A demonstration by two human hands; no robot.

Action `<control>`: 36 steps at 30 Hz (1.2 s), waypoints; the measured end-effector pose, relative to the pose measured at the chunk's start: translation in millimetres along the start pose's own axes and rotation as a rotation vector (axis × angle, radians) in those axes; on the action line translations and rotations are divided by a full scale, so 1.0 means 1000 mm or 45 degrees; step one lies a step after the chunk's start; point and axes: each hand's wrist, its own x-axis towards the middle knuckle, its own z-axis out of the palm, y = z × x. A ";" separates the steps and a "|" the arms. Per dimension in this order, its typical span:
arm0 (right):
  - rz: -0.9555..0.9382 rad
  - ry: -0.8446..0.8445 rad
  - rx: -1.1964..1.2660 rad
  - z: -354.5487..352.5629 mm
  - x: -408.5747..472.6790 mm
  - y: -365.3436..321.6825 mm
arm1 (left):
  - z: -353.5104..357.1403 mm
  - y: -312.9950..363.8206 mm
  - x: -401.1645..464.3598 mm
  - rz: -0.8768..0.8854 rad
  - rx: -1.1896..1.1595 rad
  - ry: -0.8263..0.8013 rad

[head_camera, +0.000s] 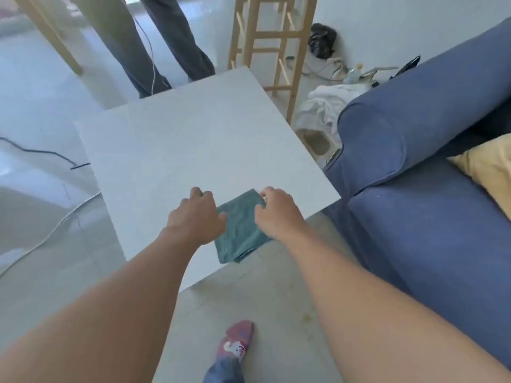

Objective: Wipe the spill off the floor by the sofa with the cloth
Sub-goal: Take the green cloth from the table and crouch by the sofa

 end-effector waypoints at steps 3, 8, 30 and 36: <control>0.066 0.019 0.002 0.057 0.039 0.027 | 0.059 -0.028 0.033 -0.050 0.026 0.047; 0.166 0.182 -0.043 0.105 0.068 0.053 | 0.112 -0.045 0.043 -0.097 -0.167 0.271; 0.417 0.593 0.812 0.108 -0.055 0.313 | 0.238 0.170 0.021 0.762 -0.412 -0.328; 0.618 0.589 0.850 0.150 -0.091 0.436 | 0.361 0.232 0.017 0.982 -0.200 -0.490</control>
